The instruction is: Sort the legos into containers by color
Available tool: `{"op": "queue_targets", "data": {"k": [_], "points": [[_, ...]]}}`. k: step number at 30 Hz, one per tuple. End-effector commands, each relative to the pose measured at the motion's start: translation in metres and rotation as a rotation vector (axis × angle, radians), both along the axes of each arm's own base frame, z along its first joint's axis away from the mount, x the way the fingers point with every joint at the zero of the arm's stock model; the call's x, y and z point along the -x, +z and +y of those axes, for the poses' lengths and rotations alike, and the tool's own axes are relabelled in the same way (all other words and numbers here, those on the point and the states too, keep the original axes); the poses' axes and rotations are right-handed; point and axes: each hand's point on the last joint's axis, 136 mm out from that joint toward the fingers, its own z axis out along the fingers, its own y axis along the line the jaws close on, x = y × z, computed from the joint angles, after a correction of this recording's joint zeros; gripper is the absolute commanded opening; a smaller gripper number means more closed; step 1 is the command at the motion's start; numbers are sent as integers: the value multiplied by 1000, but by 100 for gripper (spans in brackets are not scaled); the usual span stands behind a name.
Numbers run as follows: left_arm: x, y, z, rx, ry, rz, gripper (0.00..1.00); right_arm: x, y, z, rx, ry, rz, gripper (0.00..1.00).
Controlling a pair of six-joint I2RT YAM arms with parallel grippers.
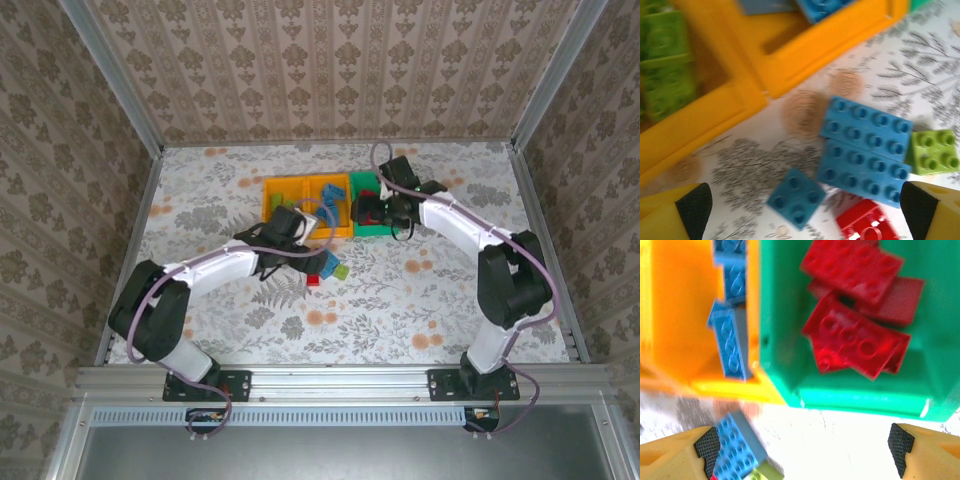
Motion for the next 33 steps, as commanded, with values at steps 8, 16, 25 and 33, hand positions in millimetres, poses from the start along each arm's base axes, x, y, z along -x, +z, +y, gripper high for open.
{"op": "queue_targets", "data": {"k": [8,16,25,33], "points": [[-22,25,50,169,266,-15,100,70,-50,41,282,486,-77,89],[-25,23,79,236,374,3,100,102,-85,75,374,687,-37,87],[-19,20,88,245,392,8,100,91,-103,79,440,712,-21,77],[-16,16,90,244,393,17,100,85,-106,82,452,717,-36,66]]}}
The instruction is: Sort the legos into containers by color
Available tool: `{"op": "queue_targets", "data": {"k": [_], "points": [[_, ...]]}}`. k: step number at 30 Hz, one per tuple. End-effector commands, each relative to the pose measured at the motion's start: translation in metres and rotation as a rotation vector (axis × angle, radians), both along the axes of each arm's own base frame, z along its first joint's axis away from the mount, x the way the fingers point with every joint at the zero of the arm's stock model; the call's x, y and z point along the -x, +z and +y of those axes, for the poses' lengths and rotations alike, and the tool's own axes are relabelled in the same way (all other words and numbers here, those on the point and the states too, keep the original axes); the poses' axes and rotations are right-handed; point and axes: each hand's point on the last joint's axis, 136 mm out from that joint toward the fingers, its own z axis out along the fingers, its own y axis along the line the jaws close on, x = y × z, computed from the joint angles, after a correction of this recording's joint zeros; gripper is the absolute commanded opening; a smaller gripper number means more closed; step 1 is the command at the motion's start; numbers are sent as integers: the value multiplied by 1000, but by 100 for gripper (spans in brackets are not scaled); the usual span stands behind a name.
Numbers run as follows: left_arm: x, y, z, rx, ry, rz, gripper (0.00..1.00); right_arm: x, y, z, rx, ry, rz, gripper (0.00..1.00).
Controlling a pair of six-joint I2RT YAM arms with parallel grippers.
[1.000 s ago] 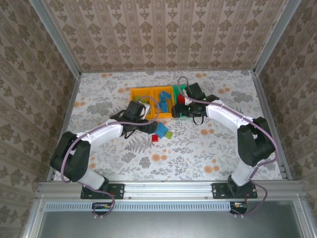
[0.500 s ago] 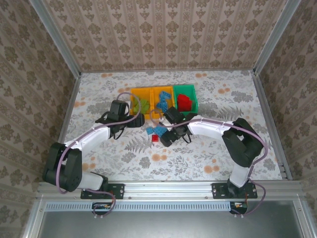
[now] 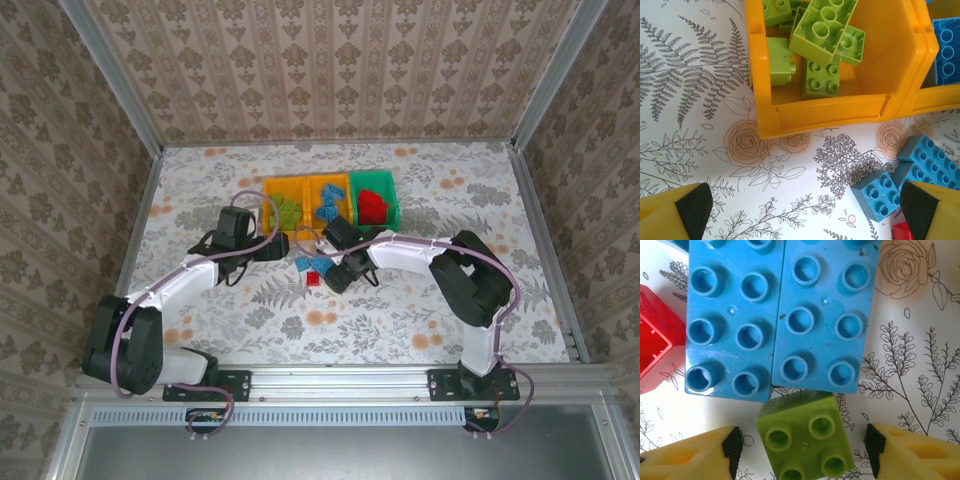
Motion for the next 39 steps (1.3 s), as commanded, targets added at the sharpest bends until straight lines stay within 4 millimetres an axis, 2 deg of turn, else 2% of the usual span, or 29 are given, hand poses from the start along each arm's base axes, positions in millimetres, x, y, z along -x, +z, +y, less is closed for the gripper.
{"op": "queue_targets", "data": {"k": [1,7,10,13,17,21,27,30,35,39], "points": [[2,1,1,24,11,-2,100,-9,-3,3,24,18,-25,64],[5,-2,4,22,17,3,100,0,3,5,28,50,-29,42],[5,-4,7,18,26,4,100,5,14,6,14,63,-37,34],[6,-4,11,15,37,4,100,7,32,7,-24,64,-60,32],[6,-4,17,14,55,-2,100,-1,63,20,-128,46,-90,32],[7,-6,23,15,85,2,100,-24,95,52,-300,-12,-77,31],[10,-12,30,14,120,20,100,-70,126,101,-527,-165,61,29],[12,-14,31,15,125,26,100,-96,138,116,-628,-264,126,28],[14,-18,33,22,131,33,100,-136,129,119,-691,-455,206,27],[15,-20,31,34,127,37,100,-159,120,118,-733,-558,228,28]]}}
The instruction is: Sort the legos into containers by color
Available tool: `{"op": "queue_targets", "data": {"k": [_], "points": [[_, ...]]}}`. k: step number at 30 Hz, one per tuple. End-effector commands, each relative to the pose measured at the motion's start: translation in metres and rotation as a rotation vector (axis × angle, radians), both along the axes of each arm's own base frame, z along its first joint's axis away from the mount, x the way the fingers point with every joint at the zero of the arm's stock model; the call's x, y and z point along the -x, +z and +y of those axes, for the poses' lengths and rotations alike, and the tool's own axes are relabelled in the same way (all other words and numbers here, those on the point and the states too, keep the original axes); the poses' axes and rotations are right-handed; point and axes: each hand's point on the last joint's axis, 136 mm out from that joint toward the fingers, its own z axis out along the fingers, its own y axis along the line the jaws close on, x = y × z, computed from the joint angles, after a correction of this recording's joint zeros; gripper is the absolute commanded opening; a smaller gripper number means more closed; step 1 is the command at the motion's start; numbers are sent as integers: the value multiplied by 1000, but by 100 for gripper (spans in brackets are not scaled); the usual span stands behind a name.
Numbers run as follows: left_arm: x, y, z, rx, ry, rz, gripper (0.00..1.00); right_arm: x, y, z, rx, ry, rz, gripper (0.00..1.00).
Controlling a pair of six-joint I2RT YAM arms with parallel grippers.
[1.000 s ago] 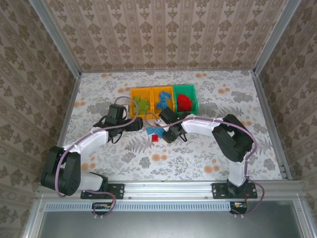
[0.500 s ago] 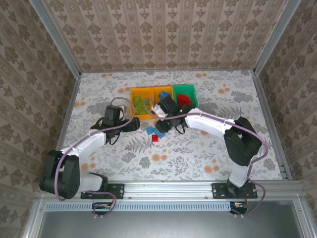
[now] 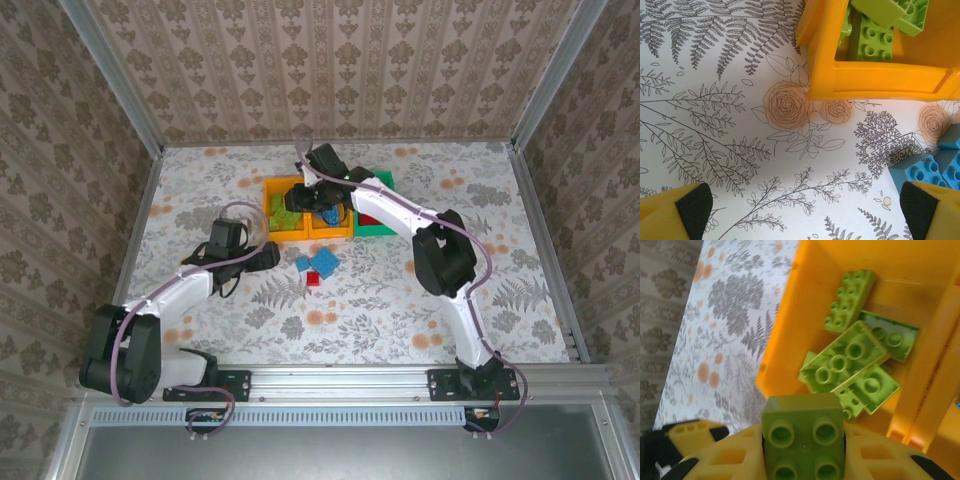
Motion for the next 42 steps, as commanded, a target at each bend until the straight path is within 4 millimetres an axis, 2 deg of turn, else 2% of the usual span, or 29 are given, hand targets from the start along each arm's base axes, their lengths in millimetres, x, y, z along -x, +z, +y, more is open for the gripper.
{"op": "queue_targets", "data": {"k": [1,7,11,14,16,19,20,21,26,29,34,39,42], "points": [[-2,5,1,29,21,-22,100,-13,0,4,-83,-101,103,28],[1,5,-4,43,-11,-24,100,-32,-2,9,-141,-168,127,31],[3,7,-14,58,-66,-39,100,-39,-3,10,-144,-190,136,39],[7,9,-27,54,-141,-61,100,-41,-6,11,-146,-197,145,56],[10,8,-38,40,-207,-68,100,-41,-8,9,-141,-201,152,62],[15,0,-55,6,-304,-47,100,-40,-8,5,-136,-207,157,65],[15,-2,-56,-8,-321,-40,100,-40,-5,4,-138,-207,151,66],[20,-4,-69,-27,-373,-35,100,-39,-2,4,-141,-206,145,68],[20,-9,-92,-79,-484,-30,95,-35,13,-6,-142,-198,120,70],[19,-15,-97,-140,-545,-21,89,-29,18,-18,-130,-201,110,73],[13,-26,-88,-256,-574,14,86,-21,16,-55,-100,-249,111,73],[12,-31,-91,-279,-591,33,78,-16,10,-91,-85,-304,126,73],[12,-32,-92,-303,-590,44,77,-13,10,-108,-68,-322,124,74]]}}
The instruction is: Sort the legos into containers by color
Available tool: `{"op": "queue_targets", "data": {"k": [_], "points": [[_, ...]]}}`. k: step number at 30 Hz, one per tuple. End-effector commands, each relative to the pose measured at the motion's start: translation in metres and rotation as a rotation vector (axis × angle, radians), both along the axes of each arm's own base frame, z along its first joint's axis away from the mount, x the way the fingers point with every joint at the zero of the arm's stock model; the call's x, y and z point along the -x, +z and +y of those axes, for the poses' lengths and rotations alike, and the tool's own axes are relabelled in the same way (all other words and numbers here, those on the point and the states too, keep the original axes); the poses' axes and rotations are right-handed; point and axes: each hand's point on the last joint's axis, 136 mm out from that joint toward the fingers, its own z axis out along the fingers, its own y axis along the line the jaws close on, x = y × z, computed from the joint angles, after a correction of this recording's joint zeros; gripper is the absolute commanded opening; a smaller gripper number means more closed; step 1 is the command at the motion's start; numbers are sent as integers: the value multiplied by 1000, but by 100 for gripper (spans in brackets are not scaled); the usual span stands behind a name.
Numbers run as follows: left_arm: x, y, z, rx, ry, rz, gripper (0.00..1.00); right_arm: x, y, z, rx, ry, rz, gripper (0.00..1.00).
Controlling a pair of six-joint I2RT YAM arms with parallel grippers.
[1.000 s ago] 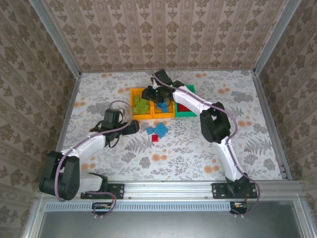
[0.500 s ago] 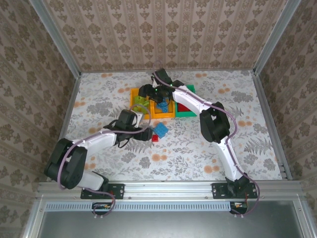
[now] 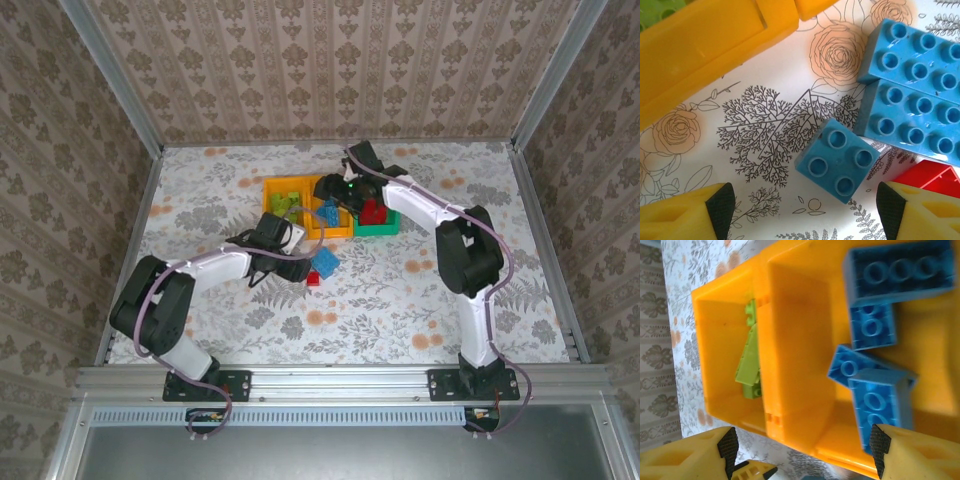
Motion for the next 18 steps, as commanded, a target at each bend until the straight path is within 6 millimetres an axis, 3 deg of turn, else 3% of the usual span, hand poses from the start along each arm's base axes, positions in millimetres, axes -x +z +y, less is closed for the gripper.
{"op": "queue_targets", "data": {"k": [1,11,18], "points": [[-1,1,0,-60,-29,-4,77,0,21,-16,10,-12,-58,74],[-7,-11,-6,-173,-47,21,79,1,24,-40,24,-41,-58,75],[-9,-20,-13,-196,-80,41,71,6,25,-57,42,-67,-59,75]]}}
